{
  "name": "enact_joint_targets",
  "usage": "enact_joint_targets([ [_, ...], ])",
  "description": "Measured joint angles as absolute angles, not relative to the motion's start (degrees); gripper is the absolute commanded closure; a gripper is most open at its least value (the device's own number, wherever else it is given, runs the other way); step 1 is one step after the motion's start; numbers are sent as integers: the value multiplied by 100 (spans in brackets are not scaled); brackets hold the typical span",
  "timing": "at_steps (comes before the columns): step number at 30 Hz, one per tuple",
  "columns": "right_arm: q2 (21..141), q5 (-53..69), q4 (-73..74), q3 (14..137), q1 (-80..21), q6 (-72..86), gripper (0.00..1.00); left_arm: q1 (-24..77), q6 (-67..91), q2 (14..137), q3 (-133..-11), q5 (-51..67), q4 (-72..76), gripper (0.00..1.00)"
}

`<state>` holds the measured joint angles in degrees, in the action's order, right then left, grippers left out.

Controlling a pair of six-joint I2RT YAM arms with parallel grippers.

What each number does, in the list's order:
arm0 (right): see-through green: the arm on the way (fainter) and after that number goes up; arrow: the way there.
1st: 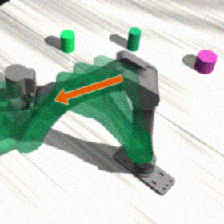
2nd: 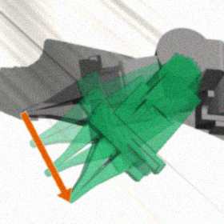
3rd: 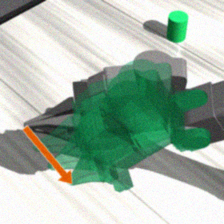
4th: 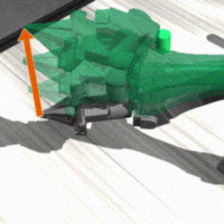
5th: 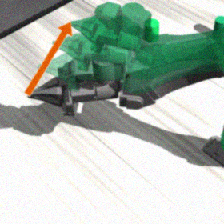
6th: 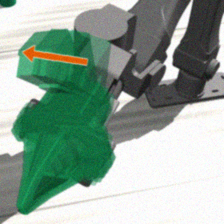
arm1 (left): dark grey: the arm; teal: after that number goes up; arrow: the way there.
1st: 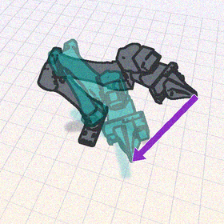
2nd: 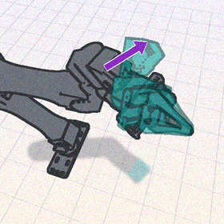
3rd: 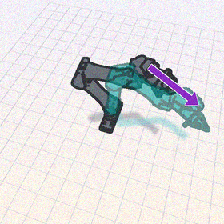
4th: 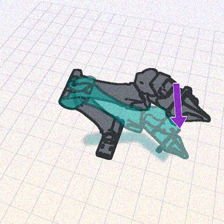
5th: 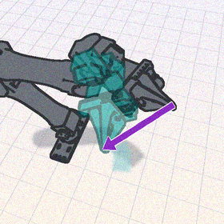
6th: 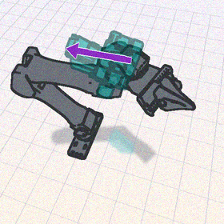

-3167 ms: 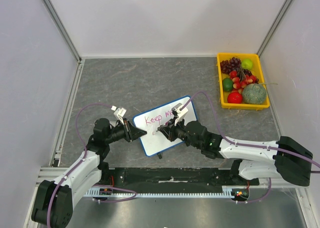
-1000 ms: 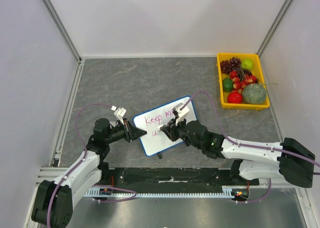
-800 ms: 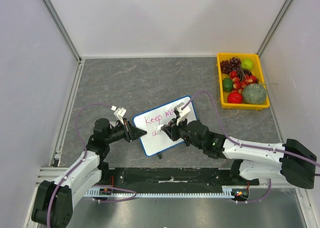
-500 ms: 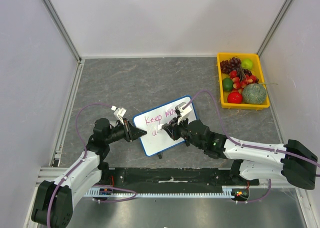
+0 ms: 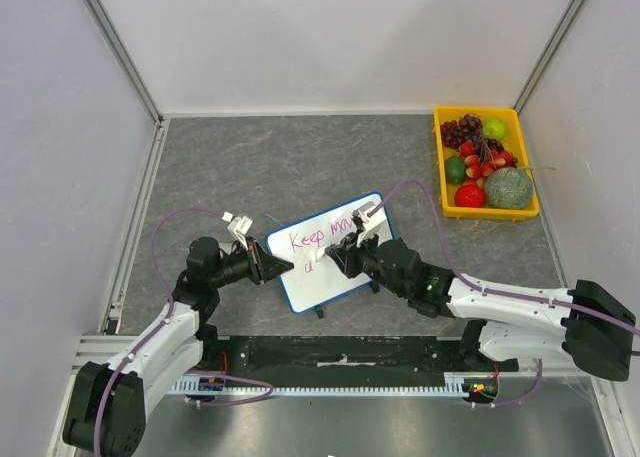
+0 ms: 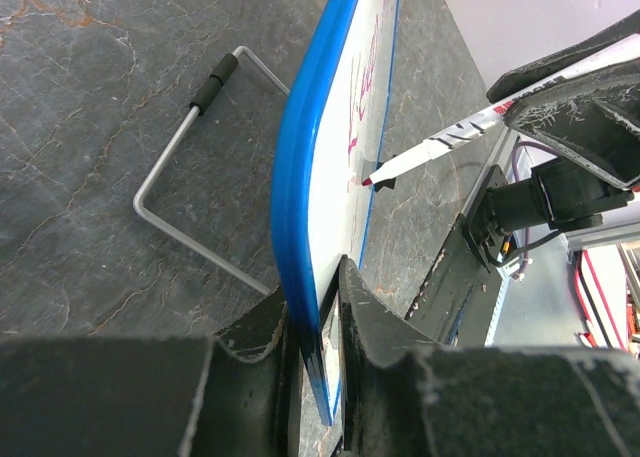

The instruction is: Write a sentence on the whiteboard

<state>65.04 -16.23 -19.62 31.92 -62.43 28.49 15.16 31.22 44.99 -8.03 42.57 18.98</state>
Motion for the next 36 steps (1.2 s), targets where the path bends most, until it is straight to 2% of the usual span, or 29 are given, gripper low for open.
enact_joint_targets([
  [36, 6674, -1160, -2224, 3044, -6187, 3022, 100, 1514, 3122, 4501, -803, 4254, 1896, 98],
])
